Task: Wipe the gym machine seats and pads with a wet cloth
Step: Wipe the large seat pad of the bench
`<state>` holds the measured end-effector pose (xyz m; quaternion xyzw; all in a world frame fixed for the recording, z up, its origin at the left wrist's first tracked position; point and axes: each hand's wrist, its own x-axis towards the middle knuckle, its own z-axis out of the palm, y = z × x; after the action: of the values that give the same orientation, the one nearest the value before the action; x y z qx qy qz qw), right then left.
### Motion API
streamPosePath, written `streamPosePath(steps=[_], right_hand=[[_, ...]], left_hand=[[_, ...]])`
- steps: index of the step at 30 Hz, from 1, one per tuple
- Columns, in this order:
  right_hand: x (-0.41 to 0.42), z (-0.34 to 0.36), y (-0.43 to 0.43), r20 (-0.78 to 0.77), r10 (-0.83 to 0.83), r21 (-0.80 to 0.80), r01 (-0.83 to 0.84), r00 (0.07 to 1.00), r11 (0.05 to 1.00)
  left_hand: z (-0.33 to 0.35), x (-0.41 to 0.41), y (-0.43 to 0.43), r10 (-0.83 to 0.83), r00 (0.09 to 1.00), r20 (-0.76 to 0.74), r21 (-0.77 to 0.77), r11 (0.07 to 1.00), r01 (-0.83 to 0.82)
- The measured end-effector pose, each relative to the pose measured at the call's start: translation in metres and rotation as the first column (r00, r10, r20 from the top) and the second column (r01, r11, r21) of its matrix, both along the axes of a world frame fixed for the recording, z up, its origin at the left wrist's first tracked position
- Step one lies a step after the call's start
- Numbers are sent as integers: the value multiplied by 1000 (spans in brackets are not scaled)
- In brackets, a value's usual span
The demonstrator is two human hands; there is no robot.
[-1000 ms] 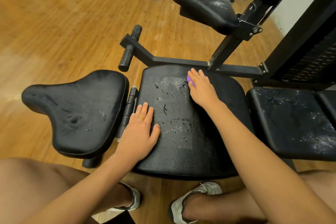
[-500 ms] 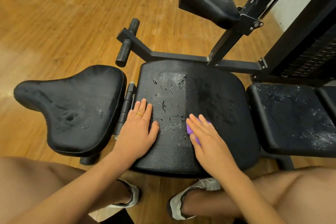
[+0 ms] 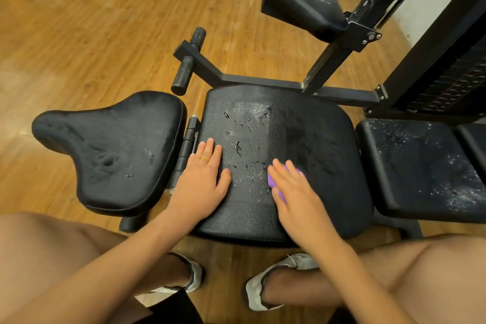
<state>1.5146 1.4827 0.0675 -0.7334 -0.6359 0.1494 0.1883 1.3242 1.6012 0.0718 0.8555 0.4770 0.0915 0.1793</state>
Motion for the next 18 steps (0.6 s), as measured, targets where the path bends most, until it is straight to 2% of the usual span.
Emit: streamPosePath(steps=[4, 8, 13, 18], right_hand=[[-18, -2, -60, -49, 51, 29, -49, 998, 998], [-6, -5, -32, -80, 22, 13, -21, 997, 1000], [6, -3, 19, -1, -87, 1, 87, 996, 996], [-10, -2, -25, -28, -23, 3, 23, 999, 1000]], left_hand=[[-4, 0, 1, -8, 1000, 15, -3, 1000, 8], [-6, 1, 3, -8, 1000, 23, -7, 1000, 8], [-4, 2, 2, 0, 1000, 26, -18, 1000, 1], [-3, 0, -1, 4, 1000, 16, -10, 1000, -4]])
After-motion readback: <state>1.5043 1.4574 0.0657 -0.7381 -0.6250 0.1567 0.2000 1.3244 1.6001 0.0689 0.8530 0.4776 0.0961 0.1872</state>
